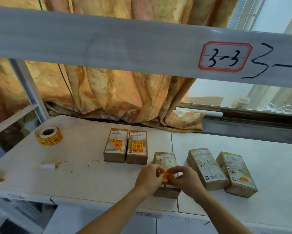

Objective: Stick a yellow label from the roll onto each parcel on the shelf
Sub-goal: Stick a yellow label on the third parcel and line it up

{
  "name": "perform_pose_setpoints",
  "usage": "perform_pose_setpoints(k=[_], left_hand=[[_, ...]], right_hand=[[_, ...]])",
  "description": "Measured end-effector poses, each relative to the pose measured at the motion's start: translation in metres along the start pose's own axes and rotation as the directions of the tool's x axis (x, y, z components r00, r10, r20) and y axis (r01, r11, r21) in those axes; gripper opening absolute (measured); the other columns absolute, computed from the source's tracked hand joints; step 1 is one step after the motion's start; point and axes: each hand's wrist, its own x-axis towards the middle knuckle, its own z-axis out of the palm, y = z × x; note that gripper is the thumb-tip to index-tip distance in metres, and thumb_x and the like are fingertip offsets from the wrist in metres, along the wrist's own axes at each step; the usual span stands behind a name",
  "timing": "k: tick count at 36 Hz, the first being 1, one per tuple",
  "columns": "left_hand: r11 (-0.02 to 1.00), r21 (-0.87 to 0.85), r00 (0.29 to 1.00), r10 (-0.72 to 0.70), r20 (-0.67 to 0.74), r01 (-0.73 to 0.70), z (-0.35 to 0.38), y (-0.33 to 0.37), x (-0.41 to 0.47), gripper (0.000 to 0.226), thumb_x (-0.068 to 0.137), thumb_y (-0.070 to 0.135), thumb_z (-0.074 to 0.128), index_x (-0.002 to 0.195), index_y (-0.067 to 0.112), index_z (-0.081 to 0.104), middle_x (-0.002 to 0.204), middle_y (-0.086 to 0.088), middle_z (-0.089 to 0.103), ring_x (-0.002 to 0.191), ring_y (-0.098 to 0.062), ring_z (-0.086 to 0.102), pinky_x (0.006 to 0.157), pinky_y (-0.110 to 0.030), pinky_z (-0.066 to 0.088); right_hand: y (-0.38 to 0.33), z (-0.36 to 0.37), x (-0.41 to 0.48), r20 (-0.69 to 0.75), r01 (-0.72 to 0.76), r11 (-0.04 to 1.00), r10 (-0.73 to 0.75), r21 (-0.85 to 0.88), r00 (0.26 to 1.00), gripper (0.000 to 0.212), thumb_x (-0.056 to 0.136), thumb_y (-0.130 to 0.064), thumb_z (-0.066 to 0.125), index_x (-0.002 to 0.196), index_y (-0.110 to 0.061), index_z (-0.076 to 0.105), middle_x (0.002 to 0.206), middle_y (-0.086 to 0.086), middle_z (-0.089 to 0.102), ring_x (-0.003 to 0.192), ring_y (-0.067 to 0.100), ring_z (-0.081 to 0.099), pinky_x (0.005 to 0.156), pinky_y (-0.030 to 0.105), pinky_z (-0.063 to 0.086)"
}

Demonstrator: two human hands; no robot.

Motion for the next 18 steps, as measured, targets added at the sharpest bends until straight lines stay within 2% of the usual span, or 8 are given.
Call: perform_pose_setpoints(k=[3,8,14,16,18], left_hand=[[1.0,0.021,1.0,0.003,-0.026,-0.002,0.0016,-0.0019,-0.0025,0.019,0.087,0.02,0.062,0.106,0.02,0.065,0.099,-0.001,0.066,0.081,-0.006,0.056,0.069,-0.011,0.047],[0.999,0.046,1.0,0.0,-0.026,0.001,0.0071,-0.0052,-0.007,0.02,0.084,0.025,0.065,0.104,0.024,0.062,0.102,0.001,0.062,0.088,-0.009,0.058,0.077,-0.02,0.054],[0.998,0.058,1.0,0.031,0.007,-0.031,0.0081,-0.0058,-0.0074,0.025,0.083,0.027,0.065,0.108,0.025,0.06,0.109,0.002,0.058,0.095,-0.01,0.056,0.082,-0.02,0.051],[0.998,0.054,0.999,0.041,0.012,-0.041,0.0085,-0.0067,-0.0082,0.025,0.084,0.027,0.064,0.109,0.025,0.06,0.111,0.002,0.057,0.097,-0.01,0.055,0.083,-0.019,0.05],[0.998,0.04,0.999,0.05,0.01,-0.05,0.0097,-0.0075,-0.0092,0.026,0.085,0.027,0.063,0.111,0.026,0.06,0.113,0.001,0.056,0.1,-0.01,0.054,0.086,-0.017,0.049]], right_hand=[[0.0013,0.0033,-0.0007,0.003,0.014,0.999,-0.013,-0.035,1.0,0.021,0.075,-0.016,0.075,0.089,-0.03,0.067,0.088,-0.01,0.067,0.073,0.011,0.068,0.067,0.023,0.059],[0.0035,0.0047,0.0,-0.001,0.018,0.998,-0.018,-0.06,1.0,0.021,0.076,-0.022,0.075,0.096,-0.026,0.071,0.08,-0.005,0.069,0.072,0.01,0.065,0.071,0.026,0.058],[0.0036,0.0087,-0.0021,-0.011,0.034,0.999,-0.035,-0.017,0.999,0.022,0.077,-0.021,0.073,0.098,-0.027,0.073,0.084,-0.006,0.072,0.073,0.006,0.066,0.074,0.027,0.058],[0.0042,0.0089,-0.0018,-0.013,0.038,0.999,-0.038,-0.003,0.999,0.022,0.078,-0.02,0.072,0.098,-0.027,0.073,0.081,-0.008,0.072,0.069,0.003,0.065,0.071,0.024,0.057],[0.0063,0.0103,-0.0013,-0.018,0.055,0.998,-0.055,-0.006,0.998,0.021,0.079,-0.018,0.07,0.098,-0.027,0.073,0.065,-0.013,0.067,0.055,-0.004,0.059,0.057,0.013,0.049]])
